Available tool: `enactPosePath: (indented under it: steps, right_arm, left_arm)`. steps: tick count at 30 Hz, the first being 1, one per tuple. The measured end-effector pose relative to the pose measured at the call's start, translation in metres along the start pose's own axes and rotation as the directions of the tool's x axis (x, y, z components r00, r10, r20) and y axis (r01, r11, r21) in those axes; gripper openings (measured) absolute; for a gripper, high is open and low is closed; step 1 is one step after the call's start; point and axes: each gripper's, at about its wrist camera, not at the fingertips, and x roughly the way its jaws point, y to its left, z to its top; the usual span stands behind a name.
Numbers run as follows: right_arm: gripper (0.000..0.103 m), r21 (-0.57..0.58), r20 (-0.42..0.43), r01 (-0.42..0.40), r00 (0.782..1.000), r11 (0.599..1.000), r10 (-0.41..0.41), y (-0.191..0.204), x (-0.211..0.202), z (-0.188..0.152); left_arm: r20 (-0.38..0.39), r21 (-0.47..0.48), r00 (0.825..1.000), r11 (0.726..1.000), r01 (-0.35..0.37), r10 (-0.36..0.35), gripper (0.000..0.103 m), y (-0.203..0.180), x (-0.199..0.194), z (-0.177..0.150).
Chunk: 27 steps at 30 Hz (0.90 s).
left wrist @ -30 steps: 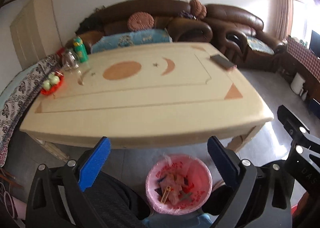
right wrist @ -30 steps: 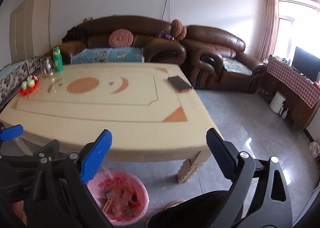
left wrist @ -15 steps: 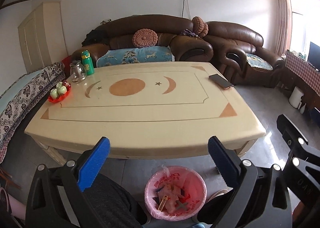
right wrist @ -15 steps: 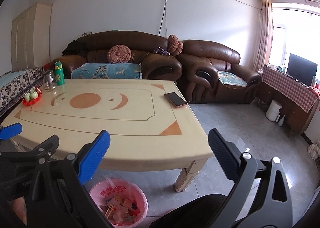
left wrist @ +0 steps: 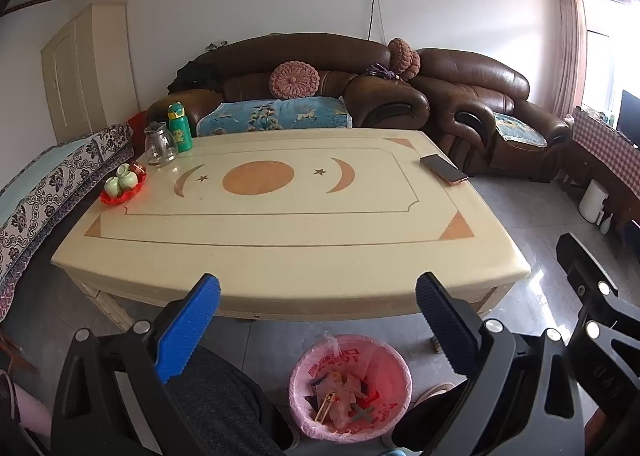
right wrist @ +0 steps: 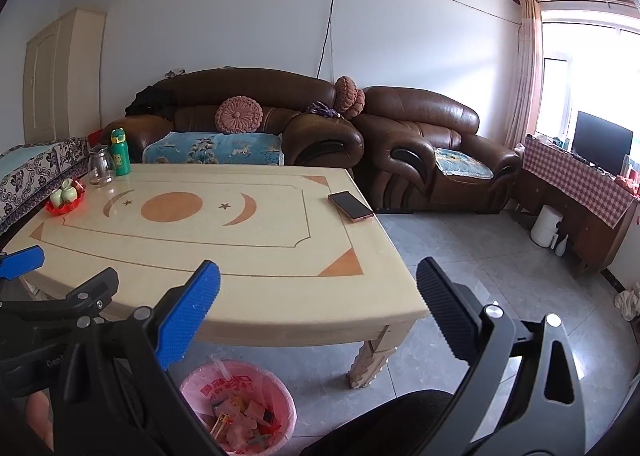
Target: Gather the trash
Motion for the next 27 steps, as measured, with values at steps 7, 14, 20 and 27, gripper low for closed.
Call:
enactPosePath:
  steps: [7,14,20,27]
  right_arm:
    - [0.096,-0.002,-0.002,0.002,1.0,1.0,-0.002,-0.0003,-0.0006,-0.0009]
    - [0.096,-0.001,-0.003,-0.001,1.0,1.0,0.001,-0.0008,0.0004,-0.0005]
    - [0.096,-0.003,-0.006,-0.002,1.0,1.0,0.002,-0.0005,0.0012,-0.0005]
    - [0.096,-0.007,-0.008,-0.009,1.0,1.0,0.009,0.0,0.0035,0.0004]
  left_arm:
    - [-0.002,-0.005,1.0,1.0,-0.009,0.009,0.096,0.0025,0.0015,0.0012]
    - [-0.003,-0.005,1.0,1.0,-0.009,0.009,0.096,0.0035,0.0019,0.0007]
    - [-0.001,-0.005,1.0,1.0,-0.012,0.012,0.096,0.003,0.002,0.0005]
    - [-0.001,-0.006,1.0,1.0,-0.011,0.011,0.096,0.0031,0.002,0.0006]
